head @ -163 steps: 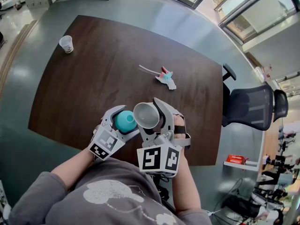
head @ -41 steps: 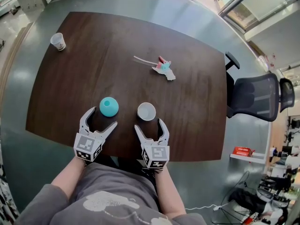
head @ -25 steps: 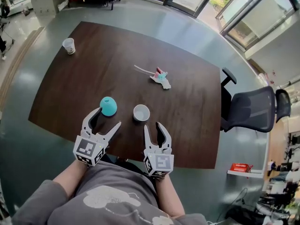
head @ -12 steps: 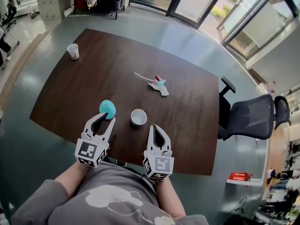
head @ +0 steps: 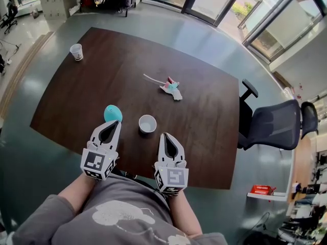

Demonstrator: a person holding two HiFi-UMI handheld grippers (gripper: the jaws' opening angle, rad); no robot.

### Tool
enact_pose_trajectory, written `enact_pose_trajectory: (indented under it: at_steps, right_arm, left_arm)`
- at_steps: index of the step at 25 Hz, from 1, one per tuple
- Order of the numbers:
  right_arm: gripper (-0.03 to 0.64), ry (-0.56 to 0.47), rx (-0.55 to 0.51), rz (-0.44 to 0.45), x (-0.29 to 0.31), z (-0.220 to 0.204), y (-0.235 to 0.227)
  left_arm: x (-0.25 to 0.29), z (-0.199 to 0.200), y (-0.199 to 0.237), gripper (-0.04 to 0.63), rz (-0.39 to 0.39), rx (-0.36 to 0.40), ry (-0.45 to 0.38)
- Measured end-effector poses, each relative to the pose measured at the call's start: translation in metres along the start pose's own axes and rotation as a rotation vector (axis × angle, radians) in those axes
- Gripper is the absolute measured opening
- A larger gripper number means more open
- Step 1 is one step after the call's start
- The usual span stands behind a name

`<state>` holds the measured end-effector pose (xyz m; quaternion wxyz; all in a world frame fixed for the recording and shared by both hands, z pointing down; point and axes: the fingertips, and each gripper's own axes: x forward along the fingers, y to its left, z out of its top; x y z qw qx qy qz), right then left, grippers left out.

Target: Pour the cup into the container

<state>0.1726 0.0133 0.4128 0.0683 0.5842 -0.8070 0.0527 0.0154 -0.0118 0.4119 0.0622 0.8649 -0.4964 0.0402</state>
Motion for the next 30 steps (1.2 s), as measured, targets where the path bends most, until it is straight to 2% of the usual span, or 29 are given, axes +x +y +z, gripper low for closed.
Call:
enact_pose_trajectory:
  at_steps: [12, 30]
  right_arm:
    - [-0.012, 0.014, -0.026, 0.004, 0.003, 0.000, 0.011]
    - [-0.012, 0.020, -0.026, 0.001, 0.000, -0.002, 0.059]
  left_arm:
    - [0.008, -0.003, -0.003, 0.008, -0.045, 0.012, 0.014]
    - [-0.024, -0.020, 0.019, 0.008, -0.095, -0.019, 0.047]
